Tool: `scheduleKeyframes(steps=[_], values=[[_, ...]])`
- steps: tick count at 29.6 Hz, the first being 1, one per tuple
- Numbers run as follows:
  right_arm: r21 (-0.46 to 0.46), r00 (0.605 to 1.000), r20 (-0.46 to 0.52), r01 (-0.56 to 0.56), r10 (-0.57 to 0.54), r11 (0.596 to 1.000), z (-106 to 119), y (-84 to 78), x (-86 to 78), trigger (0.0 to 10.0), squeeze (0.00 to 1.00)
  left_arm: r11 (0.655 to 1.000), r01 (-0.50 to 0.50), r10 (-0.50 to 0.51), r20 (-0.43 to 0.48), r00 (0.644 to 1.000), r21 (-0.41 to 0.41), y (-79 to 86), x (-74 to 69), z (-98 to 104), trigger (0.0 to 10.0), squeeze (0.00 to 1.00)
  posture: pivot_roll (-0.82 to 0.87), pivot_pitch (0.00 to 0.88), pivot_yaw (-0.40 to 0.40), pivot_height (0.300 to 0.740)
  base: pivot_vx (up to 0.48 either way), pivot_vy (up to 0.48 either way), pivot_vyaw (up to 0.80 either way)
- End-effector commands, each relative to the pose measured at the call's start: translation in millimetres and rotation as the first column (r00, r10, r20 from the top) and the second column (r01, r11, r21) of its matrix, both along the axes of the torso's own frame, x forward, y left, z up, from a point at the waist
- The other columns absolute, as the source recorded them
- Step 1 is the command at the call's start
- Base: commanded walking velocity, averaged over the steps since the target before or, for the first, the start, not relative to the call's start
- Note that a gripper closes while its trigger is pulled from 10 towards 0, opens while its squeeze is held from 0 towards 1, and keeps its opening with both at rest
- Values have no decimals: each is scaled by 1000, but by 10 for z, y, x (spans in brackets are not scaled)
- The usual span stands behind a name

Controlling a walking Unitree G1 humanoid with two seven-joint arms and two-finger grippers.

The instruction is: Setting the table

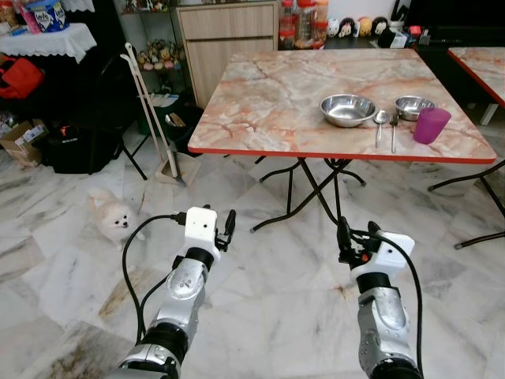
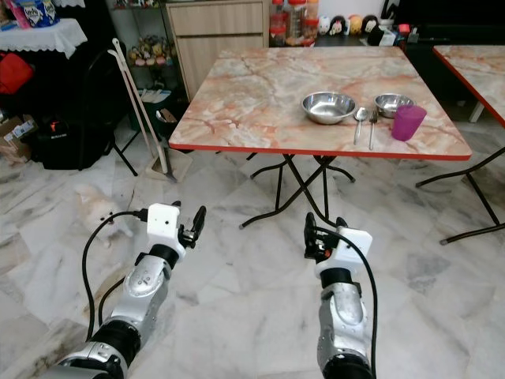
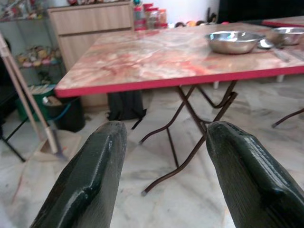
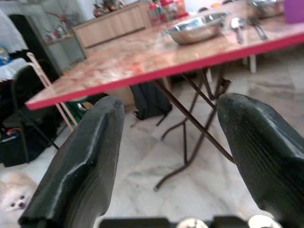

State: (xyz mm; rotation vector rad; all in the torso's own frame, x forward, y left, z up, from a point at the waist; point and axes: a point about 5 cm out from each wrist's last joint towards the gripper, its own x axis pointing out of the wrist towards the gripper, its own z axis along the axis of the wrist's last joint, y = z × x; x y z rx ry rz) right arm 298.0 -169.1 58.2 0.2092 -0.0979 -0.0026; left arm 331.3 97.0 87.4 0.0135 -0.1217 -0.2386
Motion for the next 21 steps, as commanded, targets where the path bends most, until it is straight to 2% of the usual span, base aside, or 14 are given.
scheduleKeyframes(steps=[1,6,9,17,19,21], values=[[-9,1000,8,-8,8,1000,40,37,11,10000,0,1000,-22,22,-9,1000,-7,34,6,-8,10000,0,-68,0,66,740,0,0,0],[-11,1000,6,-7,7,1000,39,40,9,10000,0,1000,-25,25,-12,1000,-11,37,6,-10,10000,0,-70,0,66,740,0,0,0],[-12,1000,14,-17,17,1000,70,96,18,10000,0,1000,-22,22,-12,1000,9,104,19,-7,10000,0,-75,0,70,740,342,0,0],[-17,1000,-16,-24,24,1000,48,127,33,10000,0,1000,-23,23,-8,1000,13,120,37,12,10000,0,-79,0,70,740,370,0,0],[-13,1000,-15,-23,23,1000,52,131,34,10000,0,1000,-22,23,-8,1000,14,120,38,12,10000,0,-79,0,70,740,375,0,-800],[-17,1000,1,-23,23,1000,75,131,37,10000,0,1000,-21,21,-7,1000,13,118,39,14,10000,0,-80,0,68,740,379,0,0]])
